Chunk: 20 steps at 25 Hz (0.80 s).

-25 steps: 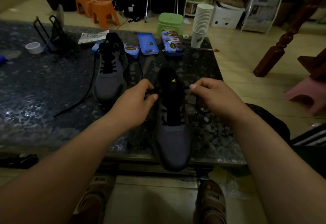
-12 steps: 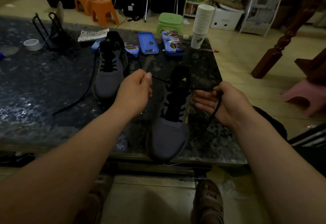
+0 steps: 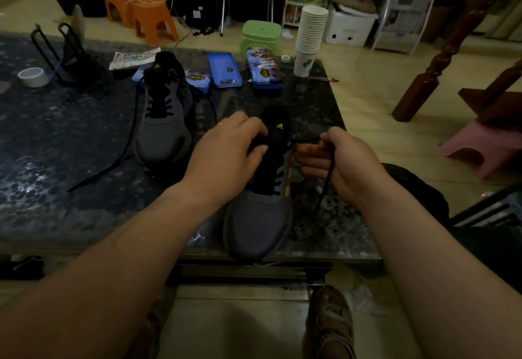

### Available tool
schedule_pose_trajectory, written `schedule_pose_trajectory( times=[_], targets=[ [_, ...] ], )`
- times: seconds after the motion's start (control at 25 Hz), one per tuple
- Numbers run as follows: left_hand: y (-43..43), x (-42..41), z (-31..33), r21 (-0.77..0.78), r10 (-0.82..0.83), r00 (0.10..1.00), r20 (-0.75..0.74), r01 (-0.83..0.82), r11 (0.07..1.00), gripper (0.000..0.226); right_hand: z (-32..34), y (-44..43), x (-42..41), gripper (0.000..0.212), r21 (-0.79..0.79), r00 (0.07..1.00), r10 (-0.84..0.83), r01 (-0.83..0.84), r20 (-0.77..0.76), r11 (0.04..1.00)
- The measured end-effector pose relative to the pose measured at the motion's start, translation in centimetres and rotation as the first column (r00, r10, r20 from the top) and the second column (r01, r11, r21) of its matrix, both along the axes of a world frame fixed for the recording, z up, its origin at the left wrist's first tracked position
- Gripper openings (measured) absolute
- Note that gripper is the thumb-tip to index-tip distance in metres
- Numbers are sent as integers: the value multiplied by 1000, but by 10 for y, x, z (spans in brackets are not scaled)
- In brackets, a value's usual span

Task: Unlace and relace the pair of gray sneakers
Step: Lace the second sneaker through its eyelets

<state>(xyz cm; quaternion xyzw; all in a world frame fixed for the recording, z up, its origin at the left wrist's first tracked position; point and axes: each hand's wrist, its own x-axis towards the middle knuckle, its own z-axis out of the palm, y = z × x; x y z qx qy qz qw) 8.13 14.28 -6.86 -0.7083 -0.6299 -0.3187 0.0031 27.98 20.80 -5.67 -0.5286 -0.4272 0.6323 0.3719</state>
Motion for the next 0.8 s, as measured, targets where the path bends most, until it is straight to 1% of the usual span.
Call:
schedule_pose_trajectory(
  times=[0.12,0.2,0.24,0.32,0.4,0.52,0.6,0.64,0.68,0.76,0.8],
  targets=[
    [2,-1,-1,45,49,997,-57,-46,998,16,1,0,-2,27,11,1000,12,-12,17,1000],
    [5,-1,0,70,36,993,-117,-28,997,9,1,1,-2,27,21,999,23,-24,35,999],
    [6,-1,1,64,27,992,-123,-20,998,9,1,2,-2,26,27,999,30,-31,44,999],
    [8,-1,3,4,35,988,-150,-34,999,13,0,2,-2,24,33,998,42,-44,51,998],
    [10,2,4,-49,84,976,-203,-95,994,18,1,3,-2,22,40,997,49,-51,56,998],
    [11,7,6,6,124,973,-196,-125,992,15,2,3,-4,21,51,996,51,-55,77,997],
    [9,8,7,34,71,986,-149,-67,997,15,1,3,-3,21,53,995,47,-51,87,997],
    [9,7,8,27,31,996,-87,-28,999,16,0,3,-3,21,47,996,42,-46,84,998],
    [9,4,9,10,1,1000,4,-1,1000,16,0,4,-1,22,35,997,35,-37,72,999],
    [13,-9,9,-62,-21,978,207,34,997,19,0,5,1,26,-3,1000,6,-6,10,1000],
    [16,-15,9,-104,-12,965,263,41,994,22,-1,5,2,28,-25,999,-8,7,-31,1000]
  ],
)
